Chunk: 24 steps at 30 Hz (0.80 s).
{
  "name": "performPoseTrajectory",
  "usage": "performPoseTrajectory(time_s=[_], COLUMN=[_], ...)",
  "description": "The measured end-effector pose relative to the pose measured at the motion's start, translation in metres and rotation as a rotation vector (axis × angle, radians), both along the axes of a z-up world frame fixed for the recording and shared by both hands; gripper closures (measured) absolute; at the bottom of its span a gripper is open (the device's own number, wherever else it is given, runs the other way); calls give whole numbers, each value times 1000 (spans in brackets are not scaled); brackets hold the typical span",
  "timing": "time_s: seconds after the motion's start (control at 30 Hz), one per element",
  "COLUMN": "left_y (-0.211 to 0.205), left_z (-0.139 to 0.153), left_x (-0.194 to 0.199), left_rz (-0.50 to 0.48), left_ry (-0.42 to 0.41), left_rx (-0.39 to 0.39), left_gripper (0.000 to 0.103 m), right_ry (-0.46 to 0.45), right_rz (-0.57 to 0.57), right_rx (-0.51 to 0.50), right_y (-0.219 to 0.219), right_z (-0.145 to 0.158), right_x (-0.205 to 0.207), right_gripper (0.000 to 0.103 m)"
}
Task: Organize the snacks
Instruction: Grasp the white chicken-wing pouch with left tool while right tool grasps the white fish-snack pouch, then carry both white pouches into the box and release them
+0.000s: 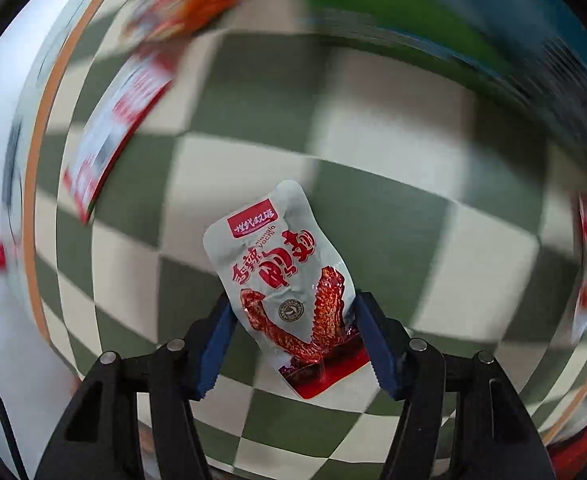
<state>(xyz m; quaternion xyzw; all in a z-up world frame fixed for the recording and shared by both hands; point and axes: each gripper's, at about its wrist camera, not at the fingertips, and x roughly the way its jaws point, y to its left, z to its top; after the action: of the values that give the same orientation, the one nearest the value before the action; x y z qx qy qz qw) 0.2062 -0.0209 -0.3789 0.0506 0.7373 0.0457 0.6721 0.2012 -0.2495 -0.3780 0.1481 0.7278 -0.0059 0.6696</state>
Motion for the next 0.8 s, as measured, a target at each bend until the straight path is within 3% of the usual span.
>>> performPoseTrajectory(time_s=[0.17, 0.33, 0.37, 0.43, 0.47, 0.57, 0.63, 0.8], left_y=[-54, -80, -83, -84, -85, -87, -64, -61], left_z=[-2, -1, -2, -1, 2, 4, 1, 23], left_x=[-19, -23, -24, -20, -13, -8, 12, 9], left_rz=[-163, -164, -158, -147, -142, -144, -148, -162], left_ry=[-32, -27, -22, -19, -16, -18, -20, -25], left_rx=[26, 10, 2, -7, -9, -10, -13, -34], left_gripper=[44, 45, 45, 45, 45, 45, 46, 52], right_ry=[-43, -57, -66, -74, -86, -74, -78, -70], right_rz=[113, 145, 143, 142, 139, 110, 93, 46], right_rx=[-63, -134, -159, -201, -203, -177, -165, -90], right_y=[6, 9, 9, 11, 12, 12, 11, 7], right_z=[-16, -35, -34, -32, -29, -26, -23, -18], right_x=[16, 25, 23, 19, 16, 8, 3, -6], right_gripper=[9, 10, 12, 32, 36, 41, 47, 55])
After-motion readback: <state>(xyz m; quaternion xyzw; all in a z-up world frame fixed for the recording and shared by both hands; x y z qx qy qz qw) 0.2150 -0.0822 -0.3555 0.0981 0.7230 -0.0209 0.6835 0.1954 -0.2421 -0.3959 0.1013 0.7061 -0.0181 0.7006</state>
